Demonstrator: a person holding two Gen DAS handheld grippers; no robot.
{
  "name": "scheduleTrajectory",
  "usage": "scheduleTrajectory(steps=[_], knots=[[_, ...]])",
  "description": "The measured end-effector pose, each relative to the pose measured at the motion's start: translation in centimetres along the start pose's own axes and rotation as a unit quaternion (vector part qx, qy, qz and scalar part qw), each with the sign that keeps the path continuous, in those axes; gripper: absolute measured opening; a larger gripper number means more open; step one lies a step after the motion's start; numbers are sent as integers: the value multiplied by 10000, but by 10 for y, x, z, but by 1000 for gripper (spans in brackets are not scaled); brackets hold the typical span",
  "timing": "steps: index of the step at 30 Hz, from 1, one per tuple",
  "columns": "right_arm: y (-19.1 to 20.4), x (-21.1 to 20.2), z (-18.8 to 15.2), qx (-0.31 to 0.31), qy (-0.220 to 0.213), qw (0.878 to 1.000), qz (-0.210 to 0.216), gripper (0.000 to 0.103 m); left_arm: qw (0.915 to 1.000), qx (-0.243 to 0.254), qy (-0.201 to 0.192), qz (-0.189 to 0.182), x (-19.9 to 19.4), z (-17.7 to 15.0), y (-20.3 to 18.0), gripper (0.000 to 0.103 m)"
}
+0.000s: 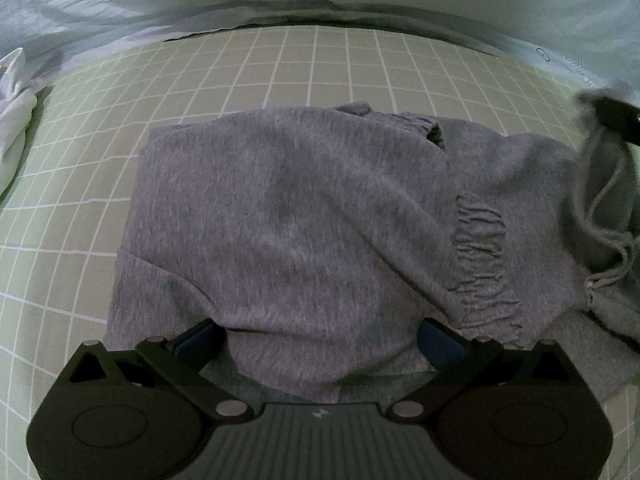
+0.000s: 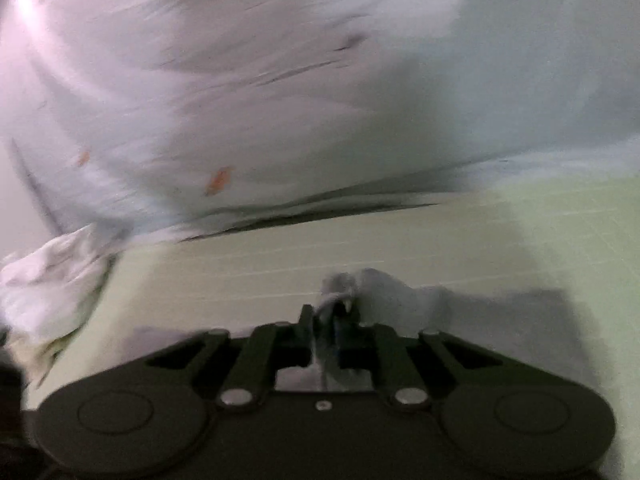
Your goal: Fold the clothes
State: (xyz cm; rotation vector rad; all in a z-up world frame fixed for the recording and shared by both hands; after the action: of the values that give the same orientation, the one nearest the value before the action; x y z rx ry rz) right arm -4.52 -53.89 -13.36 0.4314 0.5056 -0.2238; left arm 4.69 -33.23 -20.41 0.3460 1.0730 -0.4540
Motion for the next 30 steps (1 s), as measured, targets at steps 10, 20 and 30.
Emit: scheduleTrajectory(steps=[10, 20, 30], knots=[[1, -21, -58, -851, 764, 9894, -896, 74, 10000, -22, -77, 6, 0, -2, 1, 103], [-11, -16, -82, -981, 1045, 9804, -1351, 13, 9999, -34, 137, -88, -2, 2, 7, 103], [15, -64, -93, -514, 1131, 9922, 94, 3, 9998, -80, 197, 9, -9, -9, 19, 103]])
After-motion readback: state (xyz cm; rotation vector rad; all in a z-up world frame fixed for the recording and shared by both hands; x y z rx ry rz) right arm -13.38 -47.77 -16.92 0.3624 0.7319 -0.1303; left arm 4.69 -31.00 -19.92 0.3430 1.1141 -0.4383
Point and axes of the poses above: each gripper's, at about its wrist camera, not at the fingertips, and x roughly the way its jaws point, y to its left, z to its top, the point moved 5 cm from there along x, roughly the way its jaws point, and after that the axes turned 3 degrees about z, right-handed, at the moved point
